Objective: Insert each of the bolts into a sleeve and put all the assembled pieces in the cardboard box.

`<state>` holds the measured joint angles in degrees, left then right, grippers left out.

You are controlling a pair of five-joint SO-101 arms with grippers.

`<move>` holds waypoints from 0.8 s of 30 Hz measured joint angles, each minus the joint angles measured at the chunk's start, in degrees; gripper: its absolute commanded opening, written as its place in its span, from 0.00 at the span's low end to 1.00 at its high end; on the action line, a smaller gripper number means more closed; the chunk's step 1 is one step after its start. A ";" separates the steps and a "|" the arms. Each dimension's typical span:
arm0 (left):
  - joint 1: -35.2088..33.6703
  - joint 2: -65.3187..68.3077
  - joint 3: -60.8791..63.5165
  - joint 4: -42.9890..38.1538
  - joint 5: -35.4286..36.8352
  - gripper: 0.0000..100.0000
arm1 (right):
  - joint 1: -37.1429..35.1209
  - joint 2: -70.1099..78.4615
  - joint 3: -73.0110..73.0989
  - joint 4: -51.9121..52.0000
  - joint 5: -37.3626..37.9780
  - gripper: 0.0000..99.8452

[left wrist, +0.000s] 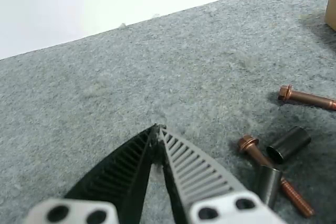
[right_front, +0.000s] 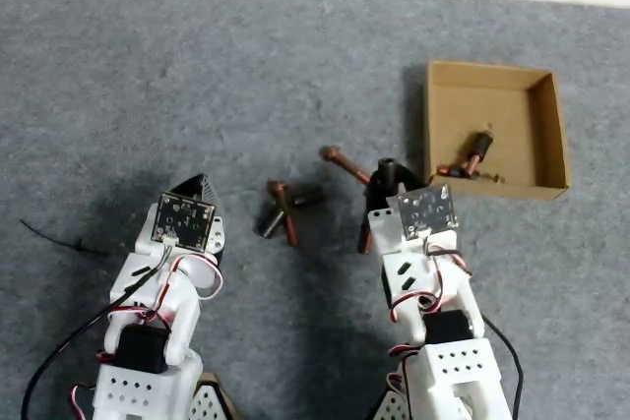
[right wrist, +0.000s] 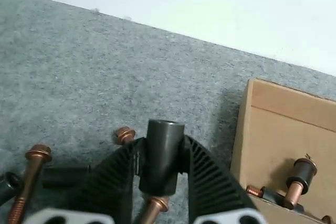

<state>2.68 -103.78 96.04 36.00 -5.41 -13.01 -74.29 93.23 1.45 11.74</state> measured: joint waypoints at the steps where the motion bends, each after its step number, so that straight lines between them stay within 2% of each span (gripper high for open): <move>1: 0.00 0.00 0.00 0.00 0.00 0.01 | 0.00 0.00 0.00 0.00 0.00 0.00; 8: 0.00 0.00 0.00 0.00 0.00 0.01 | 0.00 0.00 0.00 0.00 0.00 0.00; 13: 0.00 0.00 0.00 0.00 0.00 0.01 | 0.00 0.00 0.00 0.00 -6.24 0.00; 19: 0.00 0.00 0.00 0.00 0.00 0.01 | 0.00 0.00 0.00 0.18 -7.74 0.00; 24: 0.00 0.00 0.00 0.00 0.00 0.01 | 0.00 0.00 0.00 6.86 -7.91 0.00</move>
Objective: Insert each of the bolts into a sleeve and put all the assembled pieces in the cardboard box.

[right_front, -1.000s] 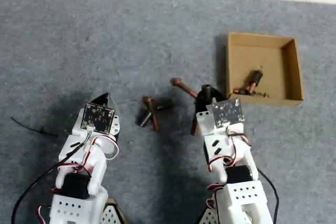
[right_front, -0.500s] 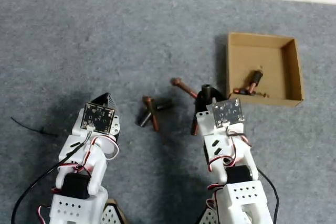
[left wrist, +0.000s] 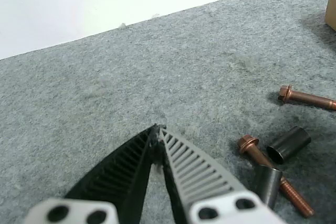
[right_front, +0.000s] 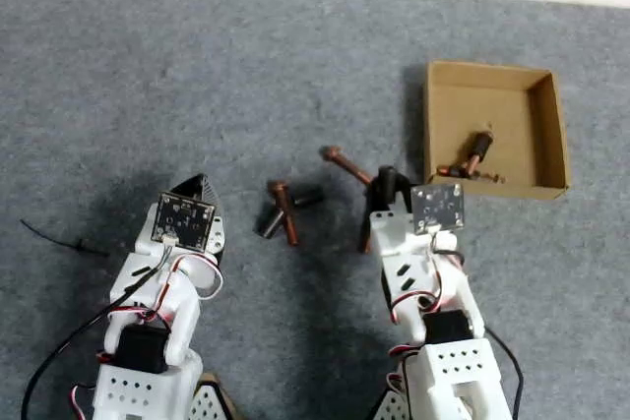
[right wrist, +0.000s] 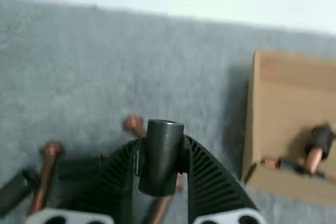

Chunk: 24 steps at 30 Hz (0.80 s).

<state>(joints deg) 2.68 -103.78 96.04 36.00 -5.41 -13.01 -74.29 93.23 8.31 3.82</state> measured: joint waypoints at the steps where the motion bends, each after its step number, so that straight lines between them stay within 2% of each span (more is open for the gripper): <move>1: 0.00 0.00 0.00 0.00 0.00 0.01 | 0.00 -0.53 0.00 1.58 0.00 0.00; 5: 0.00 0.00 0.00 0.00 0.00 0.01 | 1.93 -7.03 0.00 9.05 0.00 0.00; 11: 0.00 0.00 0.00 0.00 0.00 0.01 | 7.21 -25.93 2.20 21.89 -0.09 0.00; 24: 0.00 0.00 0.00 0.00 0.00 0.01 | 6.95 -28.48 2.55 19.96 -0.09 0.00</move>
<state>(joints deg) 2.68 -103.78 96.04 36.00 -5.41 -6.07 -102.77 95.78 28.26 3.74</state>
